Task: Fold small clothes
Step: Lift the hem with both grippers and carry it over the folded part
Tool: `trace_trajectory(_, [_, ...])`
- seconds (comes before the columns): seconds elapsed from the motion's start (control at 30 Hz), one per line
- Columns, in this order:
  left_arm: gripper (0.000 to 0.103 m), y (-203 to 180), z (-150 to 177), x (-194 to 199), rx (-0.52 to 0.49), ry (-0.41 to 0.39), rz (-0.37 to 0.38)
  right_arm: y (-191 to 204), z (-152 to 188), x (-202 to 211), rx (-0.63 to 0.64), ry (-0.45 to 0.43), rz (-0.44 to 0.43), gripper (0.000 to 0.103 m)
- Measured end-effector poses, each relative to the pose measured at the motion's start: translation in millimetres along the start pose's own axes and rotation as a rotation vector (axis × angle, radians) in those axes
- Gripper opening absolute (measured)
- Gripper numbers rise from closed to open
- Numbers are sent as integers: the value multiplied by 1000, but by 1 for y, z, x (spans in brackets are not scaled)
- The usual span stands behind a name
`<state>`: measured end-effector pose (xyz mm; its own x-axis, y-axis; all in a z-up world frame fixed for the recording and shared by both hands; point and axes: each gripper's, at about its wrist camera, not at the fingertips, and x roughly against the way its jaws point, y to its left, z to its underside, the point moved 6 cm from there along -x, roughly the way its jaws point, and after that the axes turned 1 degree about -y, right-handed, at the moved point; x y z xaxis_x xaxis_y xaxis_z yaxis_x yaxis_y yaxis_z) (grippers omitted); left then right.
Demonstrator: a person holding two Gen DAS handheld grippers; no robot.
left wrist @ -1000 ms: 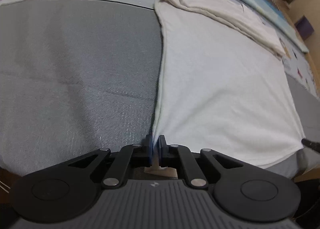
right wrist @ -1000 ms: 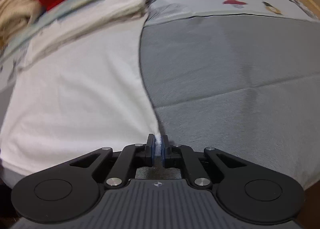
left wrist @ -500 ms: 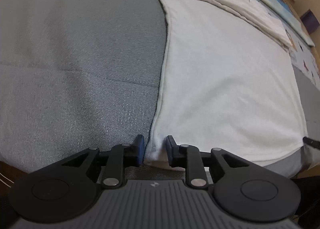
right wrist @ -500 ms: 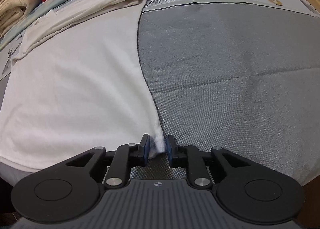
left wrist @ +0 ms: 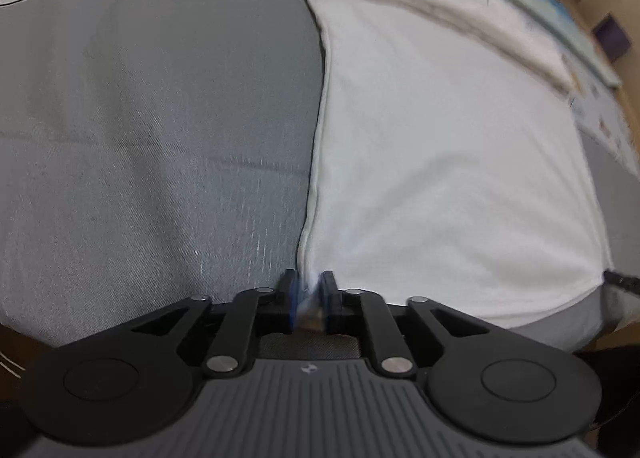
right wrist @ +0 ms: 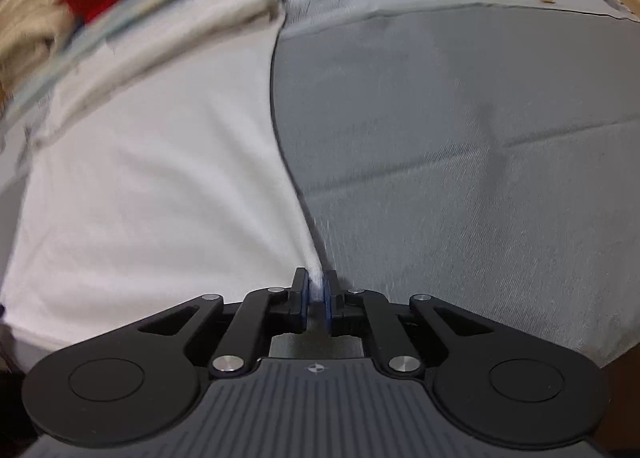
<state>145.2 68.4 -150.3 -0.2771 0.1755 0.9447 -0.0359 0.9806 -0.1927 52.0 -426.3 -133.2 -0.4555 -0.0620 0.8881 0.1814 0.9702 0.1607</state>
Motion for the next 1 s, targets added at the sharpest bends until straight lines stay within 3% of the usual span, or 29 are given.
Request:
trace_trajectory(0.23, [18,-4,0,-4,-28,-11,-12,7,0,-2,45,5,25,13])
trace_trajectory(0.37, [8,-7,2,-3,-49,-22,-7,10,1,-1,71,-6,24,8])
trace_trajectory(0.53, [7,-16,-1,7,-79,-58,-6,11,-7,14,40,-75,-17,7])
trace_trajectory(0.83, [6,-32,0,90,-99,-220,117,15,-37,100,-26,-305,-160,6])
trace_trajectory(1.0, [6,-39,9,149,-142,-315,167,10,-31,144,-33,-367,-209,6])
